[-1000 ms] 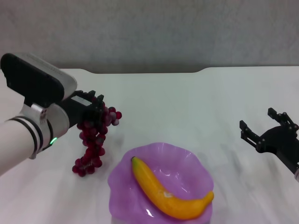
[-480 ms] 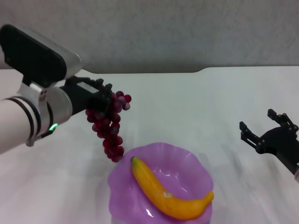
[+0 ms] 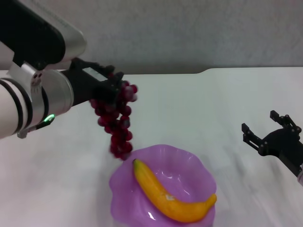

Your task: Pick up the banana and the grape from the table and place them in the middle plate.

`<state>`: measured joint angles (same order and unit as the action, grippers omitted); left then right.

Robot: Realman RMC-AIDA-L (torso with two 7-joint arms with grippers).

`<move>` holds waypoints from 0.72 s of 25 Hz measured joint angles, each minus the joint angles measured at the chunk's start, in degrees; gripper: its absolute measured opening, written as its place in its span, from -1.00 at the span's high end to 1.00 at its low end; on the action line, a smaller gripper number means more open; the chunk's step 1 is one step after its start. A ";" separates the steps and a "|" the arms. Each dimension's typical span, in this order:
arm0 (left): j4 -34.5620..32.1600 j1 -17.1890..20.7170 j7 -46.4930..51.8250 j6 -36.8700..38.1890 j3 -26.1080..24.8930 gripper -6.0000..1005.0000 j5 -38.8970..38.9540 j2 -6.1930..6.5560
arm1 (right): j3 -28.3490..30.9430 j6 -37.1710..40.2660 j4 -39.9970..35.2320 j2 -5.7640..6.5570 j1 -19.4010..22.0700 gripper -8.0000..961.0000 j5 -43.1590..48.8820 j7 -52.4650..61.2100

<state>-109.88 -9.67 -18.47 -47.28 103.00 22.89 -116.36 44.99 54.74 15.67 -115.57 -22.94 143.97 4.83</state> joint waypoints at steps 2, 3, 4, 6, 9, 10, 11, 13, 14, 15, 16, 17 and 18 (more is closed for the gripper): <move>-3.57 0.73 -1.63 -2.38 0.23 0.63 1.75 0.00 | 0.00 0.00 -0.01 0.00 0.00 -0.85 0.00 0.00; -5.06 1.06 -2.81 -3.62 0.29 0.63 3.33 0.00 | 0.00 0.00 0.00 0.00 0.03 -0.85 0.00 0.00; -6.12 1.14 -5.63 -5.42 0.14 0.63 7.85 0.00 | 0.00 -0.04 -0.10 -0.02 0.14 -0.85 0.00 0.00; -6.15 1.15 -7.11 -6.25 0.00 0.63 10.13 0.00 | -0.23 -0.48 0.03 -0.06 0.24 -0.85 -0.04 -0.05; -6.06 1.91 -10.61 -7.41 0.04 0.63 14.77 0.00 | -0.56 -0.70 0.26 -0.09 0.25 -0.85 -0.15 -0.06; -5.88 2.37 -11.74 -7.25 0.63 0.63 15.46 -0.03 | -0.69 -0.70 0.27 -0.09 0.24 -0.85 -0.23 -0.05; -5.67 2.83 -12.66 -6.91 1.35 0.63 15.77 -0.08 | -0.69 -0.66 0.28 -0.09 0.23 -0.85 -0.26 -0.06; -4.31 3.96 -14.66 -4.46 3.57 0.63 15.83 -0.21 | -0.70 -0.64 0.29 -0.09 0.21 -0.85 -0.30 -0.05; -3.34 4.34 -15.42 -2.77 4.55 0.63 15.88 -0.22 | -0.71 -0.65 0.30 -0.09 0.21 -0.85 -0.32 -0.05; -1.94 4.66 -16.22 -0.64 5.74 0.63 15.98 -0.23 | -0.74 -0.68 0.31 -0.09 0.22 -0.85 -0.34 -0.05; -0.69 4.84 -16.85 1.09 6.70 0.63 16.06 -0.22 | -0.84 -0.73 0.31 -0.09 0.26 -0.85 -0.36 -0.05; 0.39 4.93 -17.32 2.21 7.44 0.63 16.05 -0.21 | -0.93 -0.74 0.31 -0.09 0.29 -0.85 -0.38 -0.05; 1.40 4.94 -17.71 3.14 8.02 0.63 16.06 -0.21 | -1.03 -0.74 0.32 -0.09 0.29 -0.85 -0.39 -0.05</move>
<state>-108.47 -4.74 -36.19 -44.14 111.02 38.95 -116.57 43.96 54.01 16.00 -115.66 -22.65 143.58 4.78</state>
